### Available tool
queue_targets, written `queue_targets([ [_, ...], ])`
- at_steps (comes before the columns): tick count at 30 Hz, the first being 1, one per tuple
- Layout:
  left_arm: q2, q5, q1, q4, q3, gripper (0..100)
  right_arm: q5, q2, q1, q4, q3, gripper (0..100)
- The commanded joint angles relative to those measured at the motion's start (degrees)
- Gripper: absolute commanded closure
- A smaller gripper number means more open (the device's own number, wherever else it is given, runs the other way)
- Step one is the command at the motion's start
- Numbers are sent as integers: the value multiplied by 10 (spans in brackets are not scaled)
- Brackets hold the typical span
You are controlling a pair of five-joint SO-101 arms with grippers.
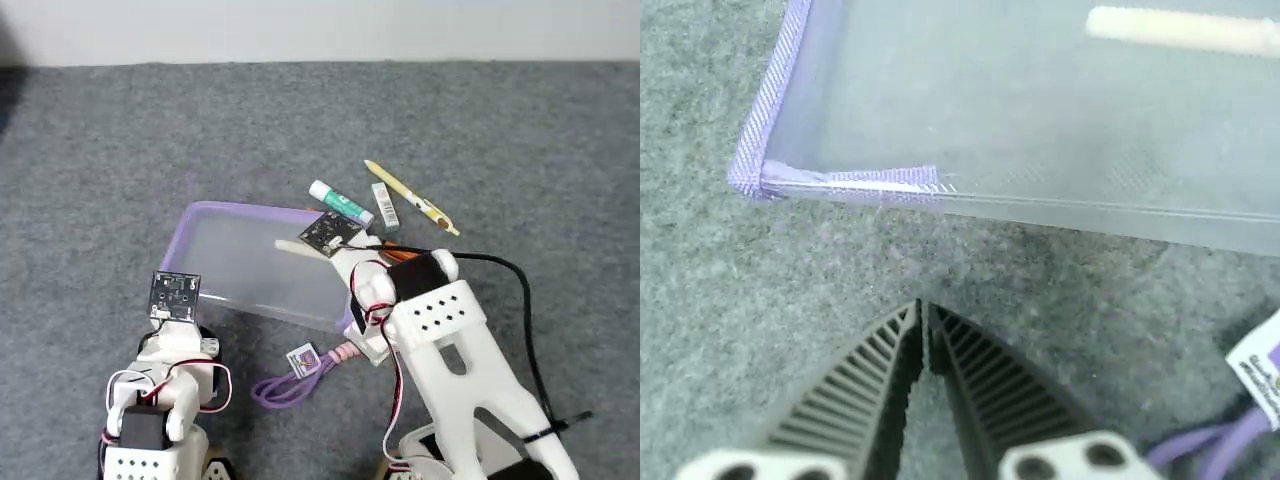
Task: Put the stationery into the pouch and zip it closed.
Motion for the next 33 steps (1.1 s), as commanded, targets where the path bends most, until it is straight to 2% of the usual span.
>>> queue_targets([
  [1,-6,-7,0,-7,-11,986,-96,-12,-12,-18,-4,983],
  [6,-6,-7,0,-7,-11,986,-255,-12,-48,-20,-5,964],
  [13,-6,-7,0,-7,-11,986,-437,-11,-80,-58,33,723],
  [21,-6,-7,0,-7,-11,986,-458,-11,-80,-211,120,830],
  [25,-6,-7,0,-7,-11,986,-459,-11,-81,-276,142,837],
  [30,-6,-7,0,-7,-11,986,-462,-11,-101,-298,165,837],
  [33,-6,-7,0,-7,-11,986,-490,-11,-116,-299,171,837],
])
